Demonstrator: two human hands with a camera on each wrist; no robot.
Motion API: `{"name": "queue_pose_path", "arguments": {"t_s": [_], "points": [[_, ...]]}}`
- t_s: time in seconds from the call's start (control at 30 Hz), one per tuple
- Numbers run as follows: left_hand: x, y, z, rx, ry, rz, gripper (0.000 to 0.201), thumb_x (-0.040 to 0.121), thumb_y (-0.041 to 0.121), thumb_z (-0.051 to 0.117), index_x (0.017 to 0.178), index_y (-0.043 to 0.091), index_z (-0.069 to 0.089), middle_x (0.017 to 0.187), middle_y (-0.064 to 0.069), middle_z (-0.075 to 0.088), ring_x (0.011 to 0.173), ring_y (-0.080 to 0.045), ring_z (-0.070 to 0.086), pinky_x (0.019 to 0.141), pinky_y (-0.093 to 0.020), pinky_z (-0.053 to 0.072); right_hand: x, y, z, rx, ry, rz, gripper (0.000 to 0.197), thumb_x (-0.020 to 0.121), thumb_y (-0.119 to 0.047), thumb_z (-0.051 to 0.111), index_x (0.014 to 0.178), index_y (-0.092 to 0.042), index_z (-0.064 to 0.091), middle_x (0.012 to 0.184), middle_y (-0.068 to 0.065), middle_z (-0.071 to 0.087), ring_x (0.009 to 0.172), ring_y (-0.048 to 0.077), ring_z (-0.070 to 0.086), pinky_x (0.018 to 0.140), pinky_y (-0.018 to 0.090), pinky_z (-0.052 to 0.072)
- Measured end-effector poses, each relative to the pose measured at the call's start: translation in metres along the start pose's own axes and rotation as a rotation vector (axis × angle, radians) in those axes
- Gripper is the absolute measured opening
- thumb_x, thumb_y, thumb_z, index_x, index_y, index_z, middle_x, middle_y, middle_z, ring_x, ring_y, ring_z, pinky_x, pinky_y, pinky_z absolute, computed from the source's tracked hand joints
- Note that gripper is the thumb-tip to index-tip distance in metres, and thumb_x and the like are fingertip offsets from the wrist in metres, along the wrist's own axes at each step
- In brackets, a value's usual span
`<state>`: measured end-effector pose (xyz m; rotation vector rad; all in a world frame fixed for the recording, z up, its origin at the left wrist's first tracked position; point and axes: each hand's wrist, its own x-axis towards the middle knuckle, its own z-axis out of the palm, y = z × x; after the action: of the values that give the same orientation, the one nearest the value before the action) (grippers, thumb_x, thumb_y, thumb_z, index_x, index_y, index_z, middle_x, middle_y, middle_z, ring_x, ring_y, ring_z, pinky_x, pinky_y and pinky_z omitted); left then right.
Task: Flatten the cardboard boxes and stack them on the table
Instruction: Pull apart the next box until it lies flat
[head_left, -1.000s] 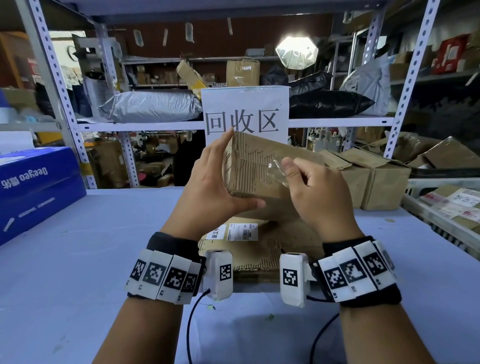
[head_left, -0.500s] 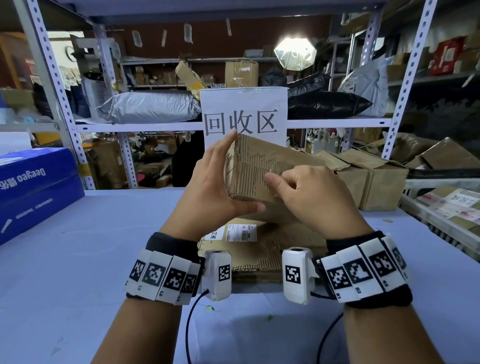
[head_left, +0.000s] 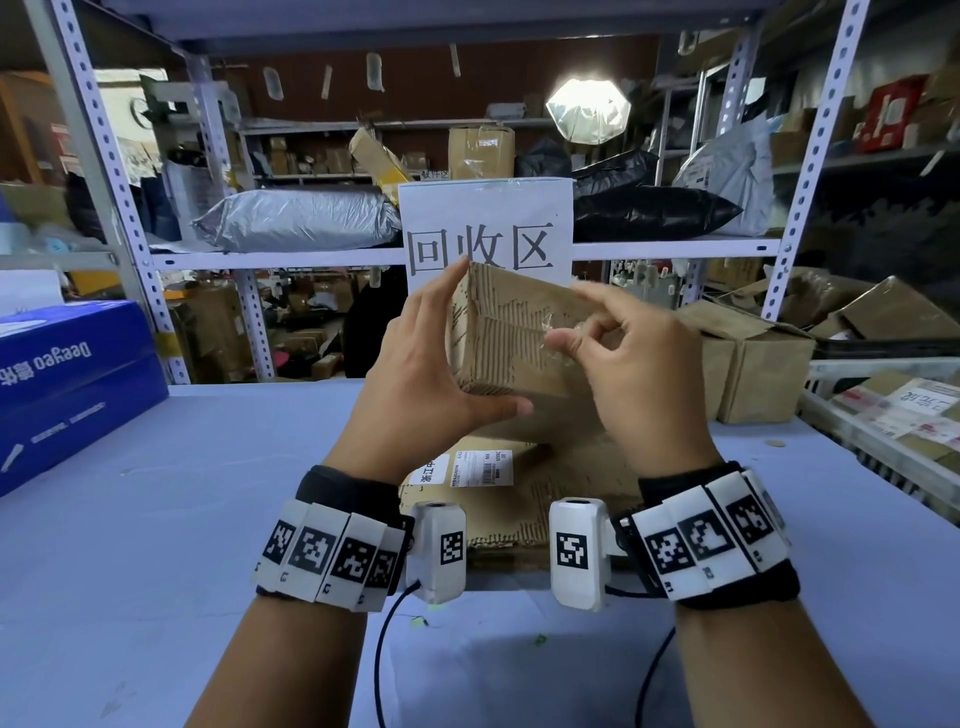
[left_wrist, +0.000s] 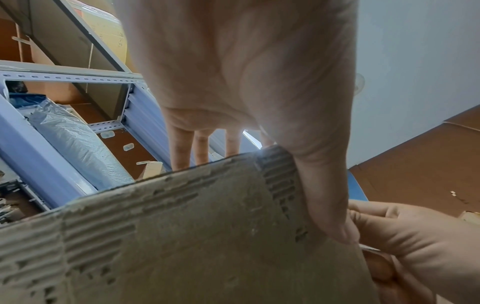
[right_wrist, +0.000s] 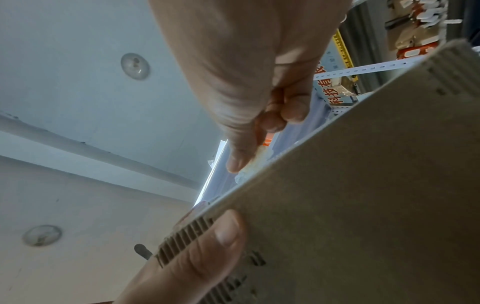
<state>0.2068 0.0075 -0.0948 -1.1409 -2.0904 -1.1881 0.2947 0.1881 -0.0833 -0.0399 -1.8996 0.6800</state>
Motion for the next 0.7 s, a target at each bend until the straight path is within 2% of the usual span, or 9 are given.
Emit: {"name": "queue_pose_path", "arguments": {"t_s": [0.07, 0.13, 0.23, 0.3, 0.4, 0.5, 0.6, 0.7], "points": [[0.0001, 0.0000, 0.0004, 0.006, 0.007, 0.002, 0.123, 0.053, 0.068, 0.081, 0.154, 0.051, 0.013, 0.142, 0.031, 0.028, 0.138, -0.006, 0.034, 0.113, -0.047, 0.041, -0.0007, -0.0007, 0.0006, 0.024, 0.062, 0.030, 0.030, 0.076, -0.039, 0.082, 0.103, -0.029, 0.071, 0.070, -0.017, 0.065, 0.070, 0.001, 0.063, 0.070, 0.028, 0.055], [0.0001, -0.0008, 0.0012, 0.011, 0.011, 0.004, 0.123, 0.052, 0.069, 0.080, 0.154, 0.050, 0.013, 0.143, 0.032, 0.028, 0.138, -0.002, 0.032, 0.113, -0.040, 0.038, -0.0026, 0.0010, 0.0023, 0.042, 0.088, 0.012, 0.021, 0.080, -0.043, 0.077, 0.086, -0.025, 0.072, 0.070, -0.016, 0.066, 0.068, 0.002, 0.063, 0.065, 0.032, 0.054], [-0.0008, -0.0023, 0.0038, 0.014, 0.013, 0.003, 0.123, 0.055, 0.064, 0.083, 0.156, 0.047, 0.014, 0.149, 0.026, 0.030, 0.135, 0.003, 0.028, 0.109, -0.028, 0.029, -0.0058, 0.0007, 0.0026, 0.034, 0.038, -0.072, 0.039, 0.090, -0.056, 0.058, 0.084, -0.022, 0.077, 0.073, -0.016, 0.067, 0.065, -0.003, 0.059, 0.059, 0.024, 0.045], [-0.0015, -0.0037, 0.0049, 0.010, 0.015, -0.008, 0.124, 0.057, 0.059, 0.087, 0.156, 0.045, 0.015, 0.152, 0.022, 0.031, 0.137, 0.001, 0.029, 0.110, -0.029, 0.029, -0.0056, 0.0003, 0.0033, -0.021, -0.064, -0.071, 0.044, 0.084, -0.062, 0.060, 0.090, -0.022, 0.077, 0.086, -0.012, 0.070, 0.077, 0.003, 0.061, 0.066, 0.023, 0.046], [-0.0022, -0.0043, 0.0039, -0.001, 0.015, -0.022, 0.124, 0.057, 0.055, 0.090, 0.157, 0.044, 0.017, 0.150, 0.023, 0.032, 0.141, -0.004, 0.032, 0.115, -0.035, 0.033, -0.0041, 0.0019, 0.0044, -0.093, -0.100, -0.027, 0.021, 0.081, -0.046, 0.076, 0.092, -0.029, 0.074, 0.096, -0.009, 0.066, 0.089, 0.010, 0.060, 0.075, 0.030, 0.050], [-0.0032, -0.0025, 0.0044, 0.010, 0.013, -0.011, 0.124, 0.057, 0.054, 0.090, 0.157, 0.044, 0.017, 0.146, 0.027, 0.030, 0.138, -0.001, 0.031, 0.113, -0.031, 0.031, -0.0053, 0.0004, 0.0057, -0.105, -0.063, -0.032, 0.003, 0.085, -0.030, 0.076, 0.086, -0.029, 0.073, 0.084, -0.013, 0.066, 0.078, 0.006, 0.057, 0.071, 0.030, 0.050], [-0.0039, -0.0006, 0.0058, 0.023, 0.009, -0.007, 0.125, 0.057, 0.054, 0.090, 0.158, 0.041, 0.017, 0.151, 0.022, 0.032, 0.138, -0.004, 0.033, 0.112, -0.030, 0.030, -0.0060, 0.0006, 0.0073, -0.113, -0.046, -0.013, 0.006, 0.089, -0.026, 0.072, 0.083, -0.027, 0.071, 0.078, -0.014, 0.065, 0.071, 0.004, 0.055, 0.064, 0.028, 0.047], [-0.0040, -0.0004, 0.0061, 0.019, 0.008, -0.009, 0.126, 0.058, 0.051, 0.092, 0.158, 0.039, 0.018, 0.154, 0.017, 0.033, 0.139, -0.004, 0.032, 0.112, -0.029, 0.029, -0.0064, 0.0023, 0.0092, -0.148, -0.058, 0.011, 0.010, 0.095, -0.026, 0.064, 0.086, -0.025, 0.067, 0.081, -0.013, 0.063, 0.073, 0.006, 0.054, 0.064, 0.028, 0.043]]}}
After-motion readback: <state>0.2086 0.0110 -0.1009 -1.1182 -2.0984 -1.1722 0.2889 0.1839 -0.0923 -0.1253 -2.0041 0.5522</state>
